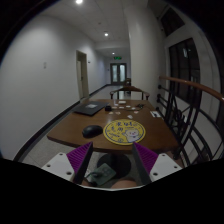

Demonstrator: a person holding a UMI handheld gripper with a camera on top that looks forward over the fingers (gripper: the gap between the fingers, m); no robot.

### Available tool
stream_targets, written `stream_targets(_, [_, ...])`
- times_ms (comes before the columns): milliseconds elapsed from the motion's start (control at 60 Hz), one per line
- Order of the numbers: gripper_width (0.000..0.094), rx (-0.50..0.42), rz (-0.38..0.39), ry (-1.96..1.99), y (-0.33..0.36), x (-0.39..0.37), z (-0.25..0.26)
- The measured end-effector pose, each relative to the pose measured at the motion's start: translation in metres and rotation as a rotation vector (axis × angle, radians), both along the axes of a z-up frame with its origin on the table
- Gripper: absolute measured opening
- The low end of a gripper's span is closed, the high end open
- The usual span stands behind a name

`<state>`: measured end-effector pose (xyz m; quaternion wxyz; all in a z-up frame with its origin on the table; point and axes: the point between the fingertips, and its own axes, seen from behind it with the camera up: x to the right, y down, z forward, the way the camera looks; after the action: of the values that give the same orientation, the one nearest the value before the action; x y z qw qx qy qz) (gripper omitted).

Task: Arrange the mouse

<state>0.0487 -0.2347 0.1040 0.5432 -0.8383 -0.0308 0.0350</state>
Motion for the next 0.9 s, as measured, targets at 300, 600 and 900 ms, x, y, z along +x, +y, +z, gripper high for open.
stream_targets(300, [0.0798,-0.030,0.044,0.000,0.033,-0.025,-0.036])
stream_targets(600, [0.0795,-0.111,0.180,0.009,0.119,-0.128,-0.106])
stream_targets(900, [0.0800,-0.125,0.103,0.001,0.200,-0.148,-0.118])
